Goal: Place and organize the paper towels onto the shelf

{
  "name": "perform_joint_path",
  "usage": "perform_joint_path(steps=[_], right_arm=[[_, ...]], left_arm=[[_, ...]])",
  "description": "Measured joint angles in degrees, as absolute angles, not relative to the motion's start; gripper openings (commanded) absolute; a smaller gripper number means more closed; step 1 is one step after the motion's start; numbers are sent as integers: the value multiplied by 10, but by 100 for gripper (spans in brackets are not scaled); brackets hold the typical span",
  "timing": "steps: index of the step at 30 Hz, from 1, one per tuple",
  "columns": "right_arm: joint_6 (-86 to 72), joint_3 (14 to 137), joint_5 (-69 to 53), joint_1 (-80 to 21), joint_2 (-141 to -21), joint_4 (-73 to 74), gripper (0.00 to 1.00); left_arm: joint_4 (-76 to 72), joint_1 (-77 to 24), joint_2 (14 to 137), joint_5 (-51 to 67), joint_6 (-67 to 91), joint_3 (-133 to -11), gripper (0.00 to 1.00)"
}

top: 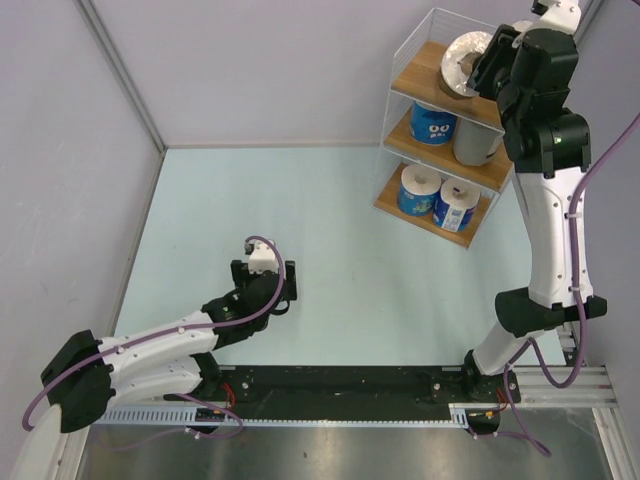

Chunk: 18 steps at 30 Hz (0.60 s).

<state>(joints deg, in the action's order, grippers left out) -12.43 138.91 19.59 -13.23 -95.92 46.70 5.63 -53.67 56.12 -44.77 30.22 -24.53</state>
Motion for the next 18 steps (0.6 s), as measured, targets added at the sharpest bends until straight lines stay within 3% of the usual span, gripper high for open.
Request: perform_joint_path(steps=[18], right_arm=[[-150, 1395, 136, -88, -998, 441, 44]], left_arm=[[57, -537, 557, -446, 307, -243, 100]])
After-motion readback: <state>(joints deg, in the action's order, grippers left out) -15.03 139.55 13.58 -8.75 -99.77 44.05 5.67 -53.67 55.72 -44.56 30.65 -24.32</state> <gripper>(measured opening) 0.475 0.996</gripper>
